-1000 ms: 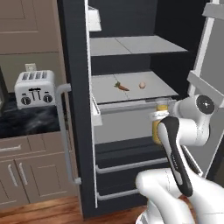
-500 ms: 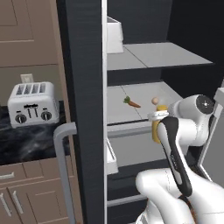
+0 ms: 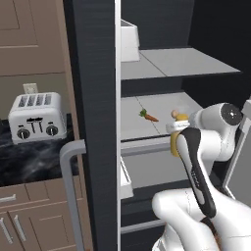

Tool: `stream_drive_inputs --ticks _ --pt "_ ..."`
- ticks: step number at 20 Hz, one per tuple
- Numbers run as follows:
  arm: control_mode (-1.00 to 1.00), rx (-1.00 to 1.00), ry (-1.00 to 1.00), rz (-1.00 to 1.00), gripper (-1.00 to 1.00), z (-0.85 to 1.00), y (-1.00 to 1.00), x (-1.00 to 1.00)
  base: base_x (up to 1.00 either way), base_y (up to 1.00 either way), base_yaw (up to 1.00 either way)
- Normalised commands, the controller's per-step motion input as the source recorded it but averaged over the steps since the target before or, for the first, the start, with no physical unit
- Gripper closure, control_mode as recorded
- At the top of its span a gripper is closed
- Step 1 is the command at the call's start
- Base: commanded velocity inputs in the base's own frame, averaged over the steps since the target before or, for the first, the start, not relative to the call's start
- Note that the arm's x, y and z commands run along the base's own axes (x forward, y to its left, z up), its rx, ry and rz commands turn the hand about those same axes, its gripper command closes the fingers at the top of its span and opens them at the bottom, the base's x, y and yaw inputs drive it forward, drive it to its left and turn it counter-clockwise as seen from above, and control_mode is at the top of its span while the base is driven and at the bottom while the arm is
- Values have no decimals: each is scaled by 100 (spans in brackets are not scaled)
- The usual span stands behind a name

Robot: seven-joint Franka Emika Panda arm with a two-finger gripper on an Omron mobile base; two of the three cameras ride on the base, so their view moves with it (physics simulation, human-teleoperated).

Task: Move the egg and carrot from the top shelf to the second highest shelf to make space. Then, place the pitcher from the counter on the cleared top shelf.

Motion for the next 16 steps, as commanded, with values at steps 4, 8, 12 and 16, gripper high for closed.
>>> stream_drive_inputs --ticks 4,8,12,16 --pt "-100 0 0 0 100 62 0 0 0 0 0" --pt "-100 0 -1 0 100 76 0 0 0 0 0" --pt "-100 0 -15 0 100 57 0 2 0 0 0" --pt "-100 0 -25 0 100 39 0 7 0 0 0"
